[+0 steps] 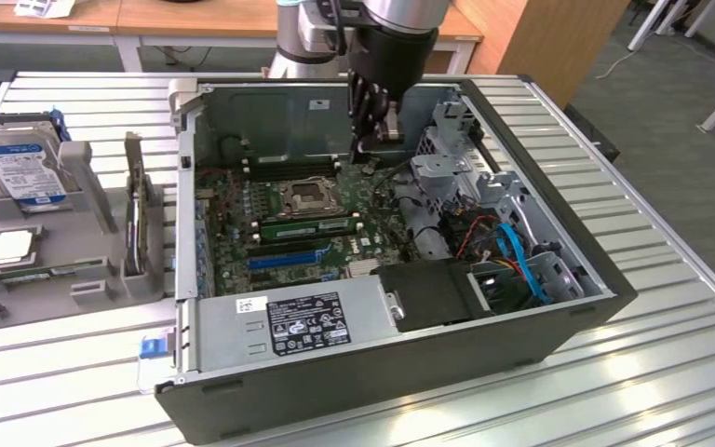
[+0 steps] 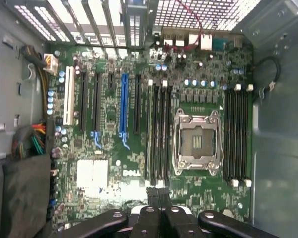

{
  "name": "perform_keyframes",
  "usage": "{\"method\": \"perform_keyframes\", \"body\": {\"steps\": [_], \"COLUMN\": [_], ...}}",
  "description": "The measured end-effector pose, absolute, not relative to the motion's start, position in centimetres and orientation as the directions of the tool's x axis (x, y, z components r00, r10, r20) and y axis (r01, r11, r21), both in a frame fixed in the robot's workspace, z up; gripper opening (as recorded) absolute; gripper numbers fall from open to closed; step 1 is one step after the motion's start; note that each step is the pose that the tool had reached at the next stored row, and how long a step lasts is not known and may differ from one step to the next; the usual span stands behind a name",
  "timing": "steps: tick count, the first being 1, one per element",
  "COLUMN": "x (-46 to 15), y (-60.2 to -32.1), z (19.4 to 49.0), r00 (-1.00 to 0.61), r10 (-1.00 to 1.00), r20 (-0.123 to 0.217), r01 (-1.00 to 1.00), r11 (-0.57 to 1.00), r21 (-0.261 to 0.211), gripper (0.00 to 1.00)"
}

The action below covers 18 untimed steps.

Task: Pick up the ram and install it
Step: 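Press down the ram until it locks into place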

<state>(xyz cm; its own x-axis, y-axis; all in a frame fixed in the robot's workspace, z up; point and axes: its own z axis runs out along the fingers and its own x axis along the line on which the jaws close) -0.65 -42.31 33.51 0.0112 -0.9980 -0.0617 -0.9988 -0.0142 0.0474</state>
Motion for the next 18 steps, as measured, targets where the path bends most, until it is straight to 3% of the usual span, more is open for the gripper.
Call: {"method": "perform_keyframes", "body": {"steps": [18], "x": [0.2], "y": [-42.3], "z": [32.0], "r00": [0.011], "r10": [-0.998], "r20": [-0.062], "r01": [-0.999], "r11": [-0.014], "r21": [0.047], "gripper": [0.1]}}
